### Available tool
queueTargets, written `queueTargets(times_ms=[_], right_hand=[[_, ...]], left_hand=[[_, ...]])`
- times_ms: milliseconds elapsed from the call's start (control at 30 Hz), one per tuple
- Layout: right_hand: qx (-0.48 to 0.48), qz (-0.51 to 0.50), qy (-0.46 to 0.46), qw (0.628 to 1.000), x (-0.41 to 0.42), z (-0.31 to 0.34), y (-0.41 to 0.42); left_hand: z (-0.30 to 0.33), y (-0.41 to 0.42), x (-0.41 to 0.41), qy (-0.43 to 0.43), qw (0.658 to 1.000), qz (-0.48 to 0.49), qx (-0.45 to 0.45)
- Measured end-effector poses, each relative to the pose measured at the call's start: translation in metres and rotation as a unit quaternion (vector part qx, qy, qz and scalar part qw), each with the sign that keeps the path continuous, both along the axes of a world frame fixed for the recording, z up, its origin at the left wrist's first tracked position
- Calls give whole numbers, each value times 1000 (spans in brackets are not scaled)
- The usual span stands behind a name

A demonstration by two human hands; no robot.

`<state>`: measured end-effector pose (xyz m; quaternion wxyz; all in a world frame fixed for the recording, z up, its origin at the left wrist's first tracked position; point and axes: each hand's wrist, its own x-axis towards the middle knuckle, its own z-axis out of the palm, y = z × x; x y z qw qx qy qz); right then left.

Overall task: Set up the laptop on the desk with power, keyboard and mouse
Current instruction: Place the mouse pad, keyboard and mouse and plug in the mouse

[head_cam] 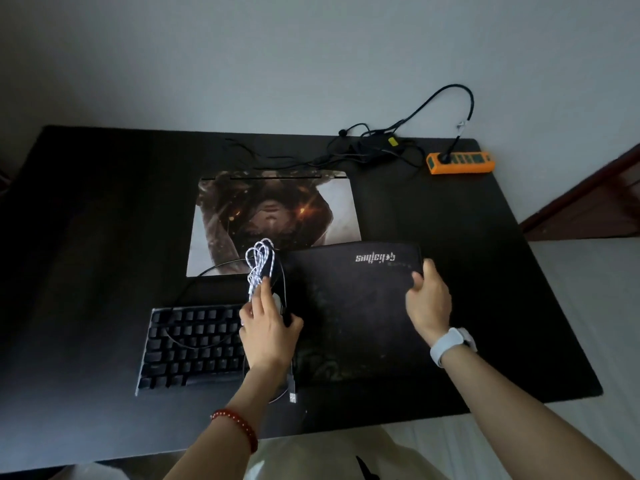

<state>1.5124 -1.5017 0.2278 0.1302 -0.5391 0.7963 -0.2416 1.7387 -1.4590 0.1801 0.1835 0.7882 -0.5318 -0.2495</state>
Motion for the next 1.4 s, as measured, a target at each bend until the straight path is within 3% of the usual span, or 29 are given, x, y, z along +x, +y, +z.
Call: queueTargets(times_ms=[233,500,633,833,933,1033,1200,1267,1400], right_hand=[[-37,-64,38,997,-51,-6,-7],[-74,-68,38,994,-125,-4,-50],[-34,-42,20,998,-162,-19,-79],[34,-6,-12,999,-191,-47,-115],[55,-15,-38,998,-201,-54,-127],[69,-35,-59,995,-216,-61,-135],[87,-74,-87,990,-253,-76,-145],[84,-82,-105,988,-266,-82,-151],[84,-77,-136,984,-284,-89,-169]], left_hand=[[-2,-20,-21,-71,992,-4,107],[24,-39,-53,-165,979,14,120],[35,-61,-78,-184,949,-66,247],[49,-100,-126,-337,875,-207,278],[43,-122,-149,-282,893,-246,249],[27,-133,-175,-161,945,-161,235],[-8,-123,-231,-48,982,-35,178],[-22,-117,-250,-26,986,-42,161],[-37,-121,-258,-66,982,-70,160]])
